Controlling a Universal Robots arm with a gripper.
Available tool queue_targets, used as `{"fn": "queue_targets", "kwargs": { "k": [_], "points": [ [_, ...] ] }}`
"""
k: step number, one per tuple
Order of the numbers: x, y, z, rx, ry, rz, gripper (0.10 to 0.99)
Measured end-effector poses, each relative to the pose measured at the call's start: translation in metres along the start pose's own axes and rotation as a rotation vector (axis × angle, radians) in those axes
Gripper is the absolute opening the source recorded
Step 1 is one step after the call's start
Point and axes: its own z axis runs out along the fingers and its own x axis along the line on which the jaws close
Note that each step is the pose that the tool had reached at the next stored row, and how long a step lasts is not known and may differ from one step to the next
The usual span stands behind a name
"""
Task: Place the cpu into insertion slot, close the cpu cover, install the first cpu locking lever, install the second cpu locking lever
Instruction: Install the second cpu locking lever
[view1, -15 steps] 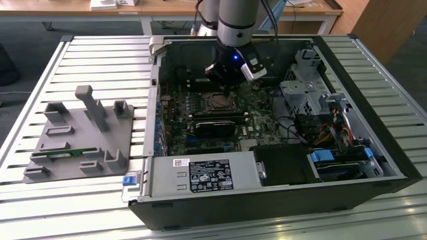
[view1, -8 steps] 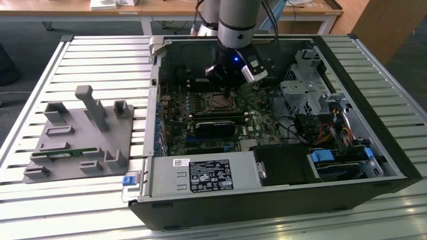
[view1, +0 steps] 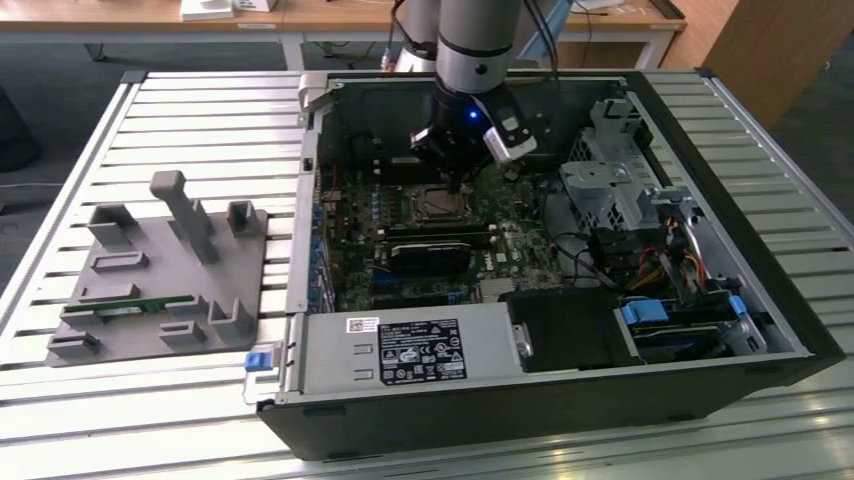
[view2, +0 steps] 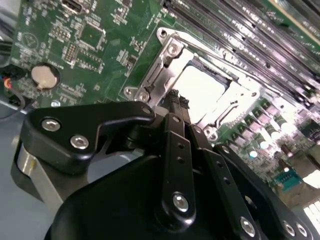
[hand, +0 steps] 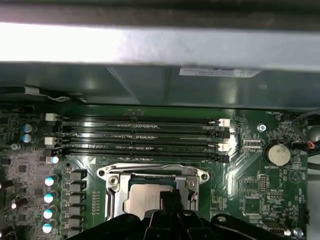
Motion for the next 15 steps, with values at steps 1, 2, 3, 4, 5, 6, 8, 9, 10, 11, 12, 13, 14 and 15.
{"fn": "queue_targets", "kwargs": {
  "k": [1, 2, 3, 4, 5, 6, 8, 9, 10, 11, 12, 13, 14, 15],
  "points": [
    [0.0000, 0.0002, -0.0027, 0.000, -0.0002, 0.000, 0.106],
    [0.0000, 0.0003, -0.0043, 0.000, 0.0000, 0.000, 0.106],
    [0.0000, 0.0003, -0.0054, 0.000, 0.0000, 0.000, 0.106],
    [0.0000, 0.0004, -0.0077, 0.000, -0.0001, 0.000, 0.106],
    [0.0000, 0.0006, -0.0112, 0.000, -0.0001, 0.000, 0.106],
    [0.0000, 0.0008, -0.0156, 0.000, -0.0001, 0.000, 0.106],
    [0.0000, 0.0012, -0.0235, 0.000, -0.0001, 0.000, 0.106],
    [0.0000, 0.0013, -0.0266, 0.000, -0.0001, 0.000, 0.106],
    [0.0000, 0.0013, -0.0283, 0.000, 0.0000, 0.000, 0.106],
    [0.0000, 0.0010, -0.0284, 0.000, 0.0000, 0.000, 0.106],
    [0.0000, 0.0004, -0.0285, 0.000, 0.0001, 0.000, 0.106],
    [0.0000, -0.0010, -0.0286, 0.000, 0.0003, 0.000, 0.106],
    [0.0000, -0.0034, -0.0287, 0.000, 0.0004, 0.000, 0.106],
    [0.0000, -0.0060, -0.0288, 0.000, 0.0004, 0.000, 0.106]
  ]
}}
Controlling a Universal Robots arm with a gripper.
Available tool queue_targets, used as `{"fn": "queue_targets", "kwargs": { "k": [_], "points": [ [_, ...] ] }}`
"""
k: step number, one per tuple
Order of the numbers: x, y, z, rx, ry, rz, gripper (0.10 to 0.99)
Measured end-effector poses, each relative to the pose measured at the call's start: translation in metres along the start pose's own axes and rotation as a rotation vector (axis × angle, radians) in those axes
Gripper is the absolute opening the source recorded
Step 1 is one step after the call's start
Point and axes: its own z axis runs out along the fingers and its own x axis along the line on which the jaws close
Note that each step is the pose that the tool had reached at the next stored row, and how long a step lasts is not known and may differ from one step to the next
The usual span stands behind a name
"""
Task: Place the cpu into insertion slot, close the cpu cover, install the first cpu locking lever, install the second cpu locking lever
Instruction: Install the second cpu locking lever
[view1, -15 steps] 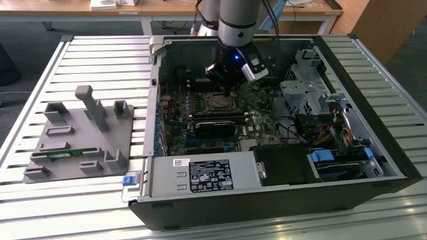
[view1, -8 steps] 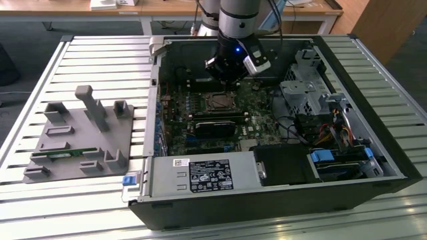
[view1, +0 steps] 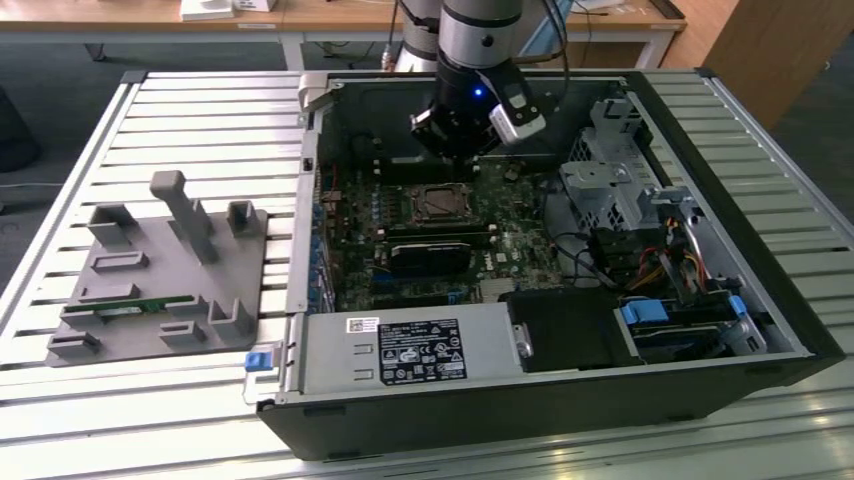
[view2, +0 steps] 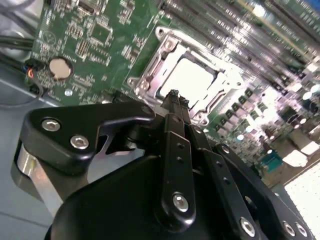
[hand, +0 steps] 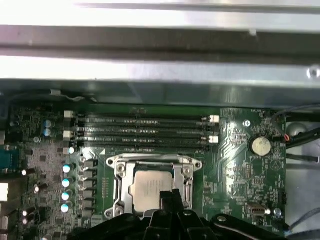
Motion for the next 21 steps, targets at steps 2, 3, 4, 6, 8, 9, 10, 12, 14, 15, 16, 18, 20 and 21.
{"fn": "queue_targets", "kwargs": {
  "k": [2, 3, 4, 6, 8, 9, 10, 12, 14, 15, 16, 18, 20, 21],
  "points": [
    [0.0000, -0.0061, -0.0001, 0.000, 0.0001, 0.000, 0.106],
    [0.0001, -0.0091, -0.0002, 0.000, 0.0000, 0.000, 0.106],
    [0.0001, -0.0114, -0.0003, 0.000, 0.0001, 0.000, 0.106],
    [0.0001, -0.0141, 0.0001, 0.000, 0.0005, 0.000, 0.106],
    [0.0001, -0.0166, 0.0008, 0.000, 0.0019, 0.000, 0.106],
    [0.0001, -0.0186, 0.0013, 0.000, 0.0022, 0.000, 0.106],
    [0.0001, -0.0206, 0.0016, 0.000, 0.0027, 0.000, 0.106],
    [0.0001, -0.0251, 0.0032, -0.002, 0.0037, 0.000, 0.106],
    [0.0001, -0.0272, 0.0053, -0.002, 0.0066, 0.000, 0.106],
    [0.0001, -0.0279, 0.0065, -0.002, 0.0082, 0.000, 0.106],
    [0.0001, -0.0289, 0.0071, -0.002, 0.0093, 0.000, 0.106],
    [0.0001, -0.0329, 0.0081, -0.003, 0.0098, 0.000, 0.106],
    [0.0001, -0.0380, 0.0086, -0.003, 0.0099, 0.001, 0.106],
    [0.0001, -0.0403, 0.0087, -0.003, 0.0099, 0.000, 0.106]
  ]
}}
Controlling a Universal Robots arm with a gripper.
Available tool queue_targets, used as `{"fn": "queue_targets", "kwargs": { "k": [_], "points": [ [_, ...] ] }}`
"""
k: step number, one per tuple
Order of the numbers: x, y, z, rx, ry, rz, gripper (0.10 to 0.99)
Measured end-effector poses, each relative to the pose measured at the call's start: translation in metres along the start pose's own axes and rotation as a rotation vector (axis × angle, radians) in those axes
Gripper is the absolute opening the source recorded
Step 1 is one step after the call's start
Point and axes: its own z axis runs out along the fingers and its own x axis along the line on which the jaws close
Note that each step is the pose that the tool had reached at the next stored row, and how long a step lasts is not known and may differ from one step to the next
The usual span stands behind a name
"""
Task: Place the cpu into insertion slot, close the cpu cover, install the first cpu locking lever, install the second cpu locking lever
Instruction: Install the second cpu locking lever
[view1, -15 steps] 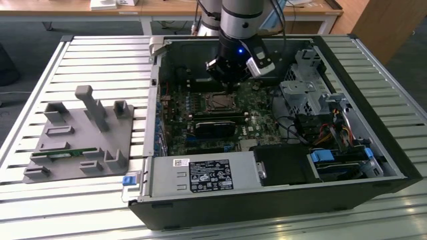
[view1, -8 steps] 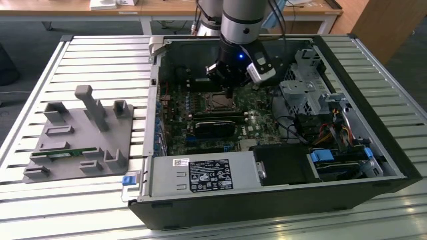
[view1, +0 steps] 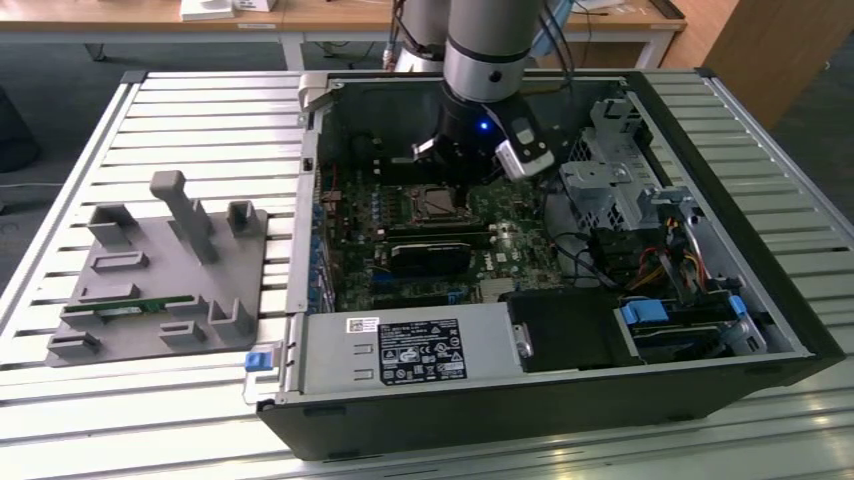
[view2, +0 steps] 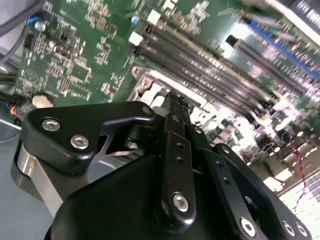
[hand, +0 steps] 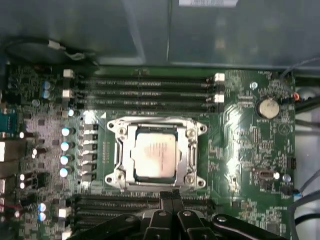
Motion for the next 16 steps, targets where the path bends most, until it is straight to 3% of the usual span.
{"fn": "queue_targets", "kwargs": {
  "k": [4, 11, 16],
  "points": [
    [0.0030, -0.0046, 0.0005, 0.000, -0.0001, 0.000, 0.106],
    [0.0269, -0.0065, 0.0013, -0.001, -0.0004, 0.000, 0.106],
    [0.0296, -0.0067, 0.0056, -0.008, -0.0003, 0.000, 0.106]
  ]
}}
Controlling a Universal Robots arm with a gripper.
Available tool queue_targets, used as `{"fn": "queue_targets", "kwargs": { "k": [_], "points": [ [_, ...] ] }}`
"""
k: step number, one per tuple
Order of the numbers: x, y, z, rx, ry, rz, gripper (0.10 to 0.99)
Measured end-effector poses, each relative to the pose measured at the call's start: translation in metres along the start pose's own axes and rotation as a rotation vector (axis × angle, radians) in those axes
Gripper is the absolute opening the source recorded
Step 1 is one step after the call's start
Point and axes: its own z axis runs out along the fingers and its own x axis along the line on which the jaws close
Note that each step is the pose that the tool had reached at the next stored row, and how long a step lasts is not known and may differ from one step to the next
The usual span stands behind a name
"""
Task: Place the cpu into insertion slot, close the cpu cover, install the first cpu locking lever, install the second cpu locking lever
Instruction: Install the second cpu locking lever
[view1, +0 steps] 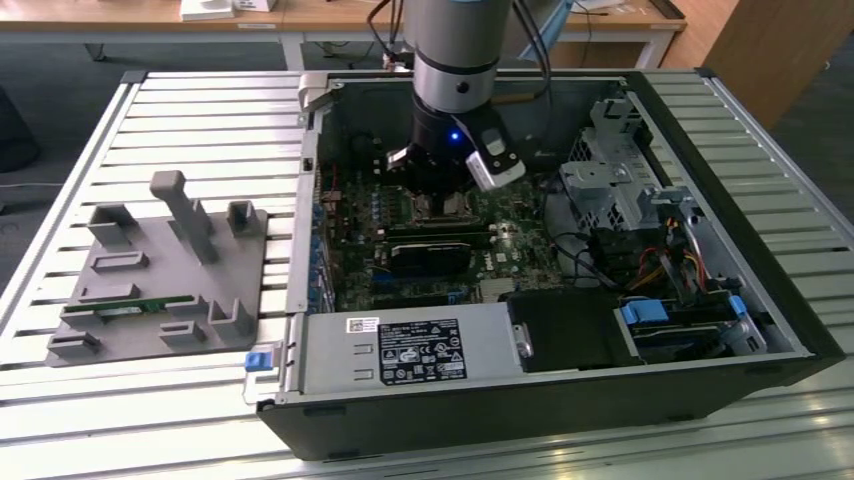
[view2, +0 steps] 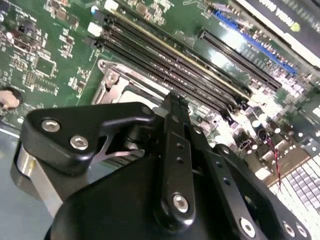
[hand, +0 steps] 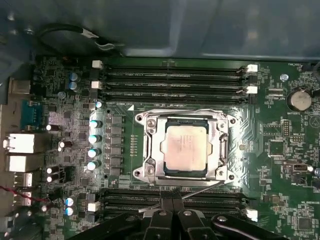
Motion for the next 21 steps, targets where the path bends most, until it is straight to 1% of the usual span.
{"fn": "queue_targets", "kwargs": {
  "k": [6, 9, 10, 11, 15, 16, 21],
  "points": [
    [0.0012, -0.0006, 0.0102, -0.001, 0.0022, 0.000, 0.106],
    [0.0039, -0.0029, 0.0119, -0.002, 0.0026, 0.000, 0.106],
    [0.0042, -0.0045, 0.0118, -0.007, 0.0026, 0.000, 0.106],
    [0.0046, -0.0059, 0.0118, -0.014, 0.0024, 0.000, 0.106],
    [0.0082, -0.0106, 0.0116, -0.051, 0.0023, 0.000, 0.106],
    [0.0100, -0.0115, 0.0115, -0.057, 0.0023, 0.000, 0.106],
    [0.0150, -0.0138, 0.0129, -0.059, 0.0021, -0.001, 0.106]
  ]
}}
